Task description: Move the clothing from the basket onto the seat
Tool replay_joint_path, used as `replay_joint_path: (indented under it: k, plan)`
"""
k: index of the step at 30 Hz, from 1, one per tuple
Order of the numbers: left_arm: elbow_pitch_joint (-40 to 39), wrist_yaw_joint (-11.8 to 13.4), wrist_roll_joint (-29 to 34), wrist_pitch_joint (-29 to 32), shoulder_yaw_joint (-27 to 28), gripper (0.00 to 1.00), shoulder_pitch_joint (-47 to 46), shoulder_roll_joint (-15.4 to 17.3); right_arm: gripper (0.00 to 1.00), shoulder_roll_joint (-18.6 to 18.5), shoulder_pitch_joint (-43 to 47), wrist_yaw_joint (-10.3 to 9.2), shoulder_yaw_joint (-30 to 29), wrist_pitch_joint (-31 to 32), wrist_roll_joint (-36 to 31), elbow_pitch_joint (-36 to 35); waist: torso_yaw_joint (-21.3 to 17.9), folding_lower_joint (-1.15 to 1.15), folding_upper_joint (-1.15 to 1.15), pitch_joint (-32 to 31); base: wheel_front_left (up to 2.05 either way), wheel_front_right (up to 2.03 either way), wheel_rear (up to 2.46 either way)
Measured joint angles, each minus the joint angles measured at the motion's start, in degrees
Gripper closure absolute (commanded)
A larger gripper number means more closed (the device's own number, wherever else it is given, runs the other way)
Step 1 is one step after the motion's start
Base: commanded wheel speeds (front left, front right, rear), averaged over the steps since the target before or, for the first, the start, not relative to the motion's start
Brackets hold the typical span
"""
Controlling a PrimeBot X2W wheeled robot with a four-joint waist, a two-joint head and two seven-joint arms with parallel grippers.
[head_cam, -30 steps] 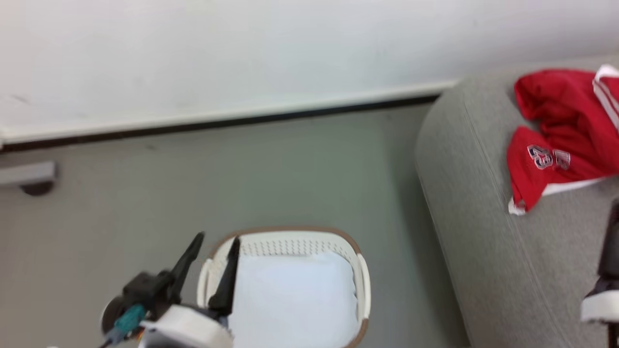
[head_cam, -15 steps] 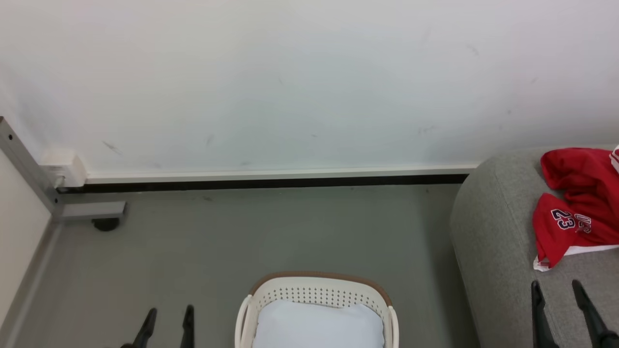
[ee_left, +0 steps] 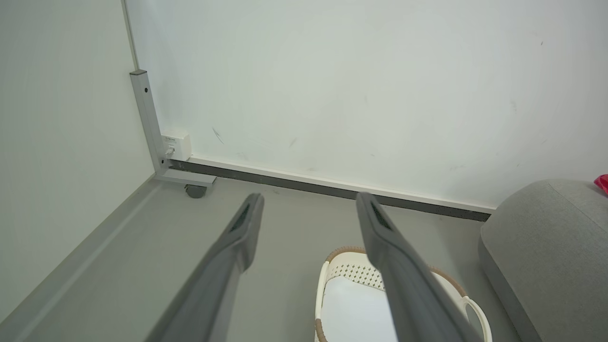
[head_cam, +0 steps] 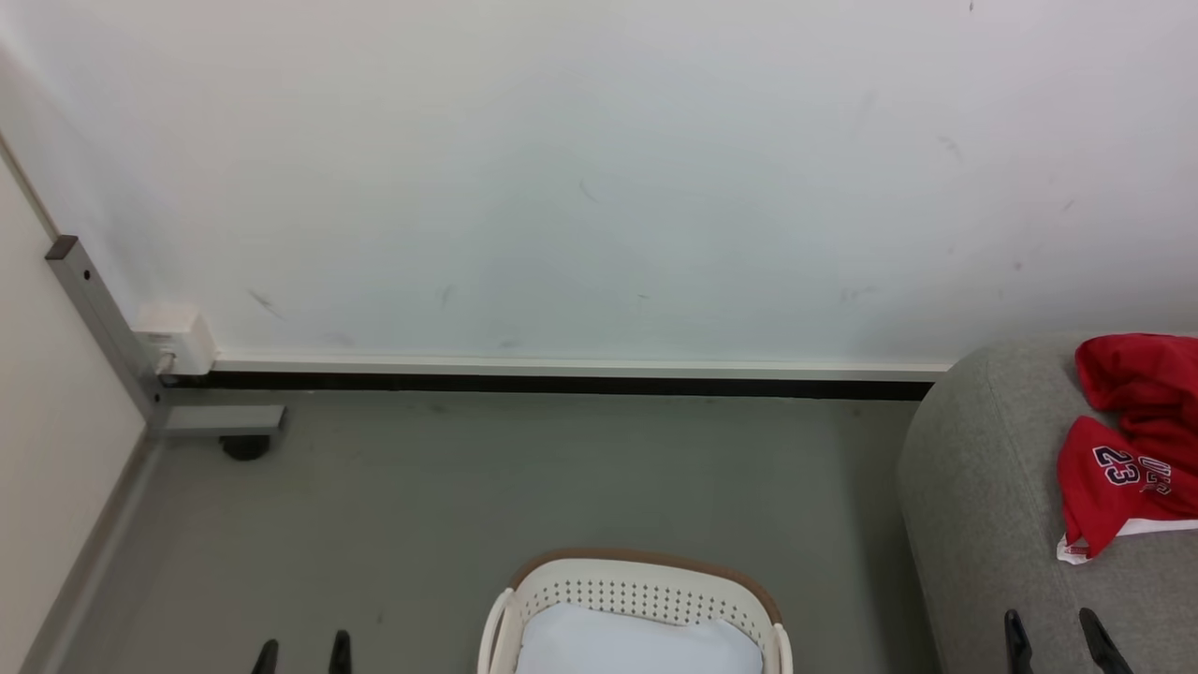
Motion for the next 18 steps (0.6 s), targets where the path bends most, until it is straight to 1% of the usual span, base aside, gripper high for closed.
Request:
replay_joint_path:
  k: [3, 6, 15, 18]
  plan:
    - [0.1, -1.9, 0.5, 0.0, 0.8, 0.0, 0.1, -0.9, 0.0, 0.0, 0.0, 0.0, 0.3, 0.0, 0.3, 0.3, 0.1, 0.0, 0.0, -0.3, 0.0, 0.0, 0.0]
    - [0.5, -3.2, 1.2, 0.0, 1.4, 0.0, 0.2, -1.5, 0.0, 0.0, 0.0, 0.0, 0.4, 0.0, 0.3, 0.6, 0.1, 0.0, 0.0, -0.5, 0.0, 0.0, 0.0]
    - [1.4, -5.2, 2.8, 0.0, 2.5, 0.0, 0.0, -2.8, 0.0, 0.0, 0.0, 0.0, 0.0, 0.0, 0.6, 1.0, -1.1, 0.01, 0.0, -0.6, 0.0, 0.0, 0.0]
    - [1.8, -5.4, 3.2, 0.0, 2.7, 0.0, -0.1, -3.1, 0.0, 0.0, 0.0, 0.0, -0.3, 0.0, 0.6, 1.0, -1.7, 0.01, 0.0, -0.6, 0.0, 0.0, 0.0]
